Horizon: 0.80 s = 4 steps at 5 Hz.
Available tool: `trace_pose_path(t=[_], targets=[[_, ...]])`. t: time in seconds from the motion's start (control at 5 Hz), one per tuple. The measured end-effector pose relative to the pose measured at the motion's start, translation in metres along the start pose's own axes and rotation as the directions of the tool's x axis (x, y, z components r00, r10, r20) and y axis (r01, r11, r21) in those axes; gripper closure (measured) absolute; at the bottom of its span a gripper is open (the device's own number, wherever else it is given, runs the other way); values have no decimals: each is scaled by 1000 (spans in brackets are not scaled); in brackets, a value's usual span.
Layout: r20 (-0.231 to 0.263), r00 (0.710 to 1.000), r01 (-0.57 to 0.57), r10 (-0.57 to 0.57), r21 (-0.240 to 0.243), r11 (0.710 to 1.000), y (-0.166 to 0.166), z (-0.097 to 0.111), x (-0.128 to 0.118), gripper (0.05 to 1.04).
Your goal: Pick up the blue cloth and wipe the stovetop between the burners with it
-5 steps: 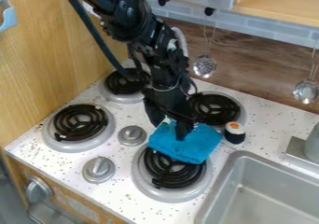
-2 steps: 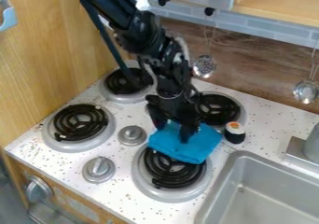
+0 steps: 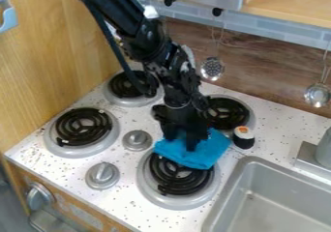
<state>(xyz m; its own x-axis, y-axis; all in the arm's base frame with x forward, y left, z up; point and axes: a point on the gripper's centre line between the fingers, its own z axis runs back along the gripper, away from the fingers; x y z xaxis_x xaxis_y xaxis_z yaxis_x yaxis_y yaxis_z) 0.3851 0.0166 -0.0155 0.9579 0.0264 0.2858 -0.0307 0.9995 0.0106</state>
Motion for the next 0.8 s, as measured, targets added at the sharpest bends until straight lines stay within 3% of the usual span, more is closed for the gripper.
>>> trace_pose_path(t=[0.2,0.4,0.6,0.8], targets=[[9,1000,-24,24,0,1000,1,-1,0,685],[11,999,-30,30,6,1000,3,-1,-1,887],[1,999,-40,40,40,998,8,-3,-1,994],[-2,998,-58,58,74,996,14,-5,1,1004]])
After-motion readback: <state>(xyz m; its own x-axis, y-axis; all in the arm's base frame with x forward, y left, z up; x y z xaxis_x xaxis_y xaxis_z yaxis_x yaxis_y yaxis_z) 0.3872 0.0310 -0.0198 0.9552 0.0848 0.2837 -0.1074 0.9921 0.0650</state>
